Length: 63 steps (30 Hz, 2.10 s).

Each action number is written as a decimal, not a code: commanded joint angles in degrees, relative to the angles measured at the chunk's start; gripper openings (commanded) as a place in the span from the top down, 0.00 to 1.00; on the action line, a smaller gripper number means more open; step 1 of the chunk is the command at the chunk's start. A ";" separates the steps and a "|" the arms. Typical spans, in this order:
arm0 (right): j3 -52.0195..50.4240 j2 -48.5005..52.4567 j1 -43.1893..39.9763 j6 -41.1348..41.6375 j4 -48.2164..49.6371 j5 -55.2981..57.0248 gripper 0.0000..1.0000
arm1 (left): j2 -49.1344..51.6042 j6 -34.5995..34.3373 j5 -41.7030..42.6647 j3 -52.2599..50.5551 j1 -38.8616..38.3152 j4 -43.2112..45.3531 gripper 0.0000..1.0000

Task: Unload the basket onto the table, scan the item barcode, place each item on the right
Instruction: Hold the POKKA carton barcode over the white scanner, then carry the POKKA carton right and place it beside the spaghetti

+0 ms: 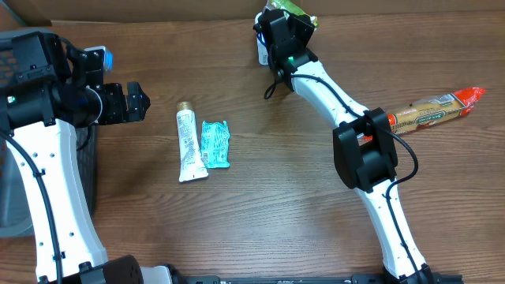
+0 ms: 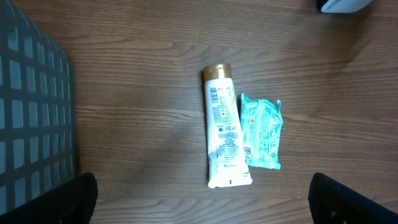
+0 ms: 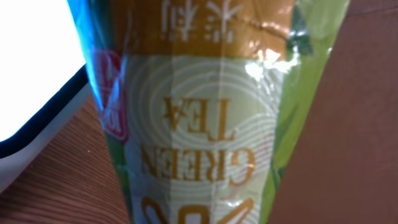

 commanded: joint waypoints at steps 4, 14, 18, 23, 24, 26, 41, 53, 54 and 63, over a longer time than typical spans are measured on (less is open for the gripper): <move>0.72 -7.17 2.29 2.78 -4.17 1.66 0.96 | 0.31 1.51 -0.15 0.61 -0.07 0.07 0.00; 0.72 -21.92 4.37 16.87 -33.18 -24.48 0.96 | 0.31 1.49 -0.13 0.61 -0.07 0.04 0.00; 0.72 -28.24 3.45 27.96 -43.32 -39.43 0.96 | 0.31 1.49 -0.15 0.61 -0.07 0.04 0.00; 0.72 -31.52 -2.16 45.81 -57.42 -49.27 0.96 | 0.31 1.49 -0.13 0.61 -0.07 0.07 0.01; 0.70 -31.52 -3.41 48.06 -59.69 -49.88 0.96 | 0.31 1.49 -0.13 0.61 -0.07 0.04 0.00; -0.11 -31.15 -6.58 53.02 -64.11 -51.21 0.96 | 0.31 1.51 -0.13 0.61 -0.07 0.07 0.01; -13.55 -30.84 -31.15 96.78 -68.19 -50.82 0.96 | 0.31 1.49 -0.13 0.61 -0.07 0.04 0.00; -31.08 -30.84 -37.20 124.74 -62.01 -44.74 0.93 | 0.31 1.49 -0.13 0.61 -0.07 0.07 0.00; -32.22 -30.84 -37.16 124.72 -60.26 -44.63 0.93 | 0.31 1.49 -0.13 0.61 -0.07 0.04 0.00; -33.83 -30.88 -37.29 113.44 -54.88 -42.73 0.39 | 0.31 1.51 -0.15 0.61 -0.07 0.04 0.01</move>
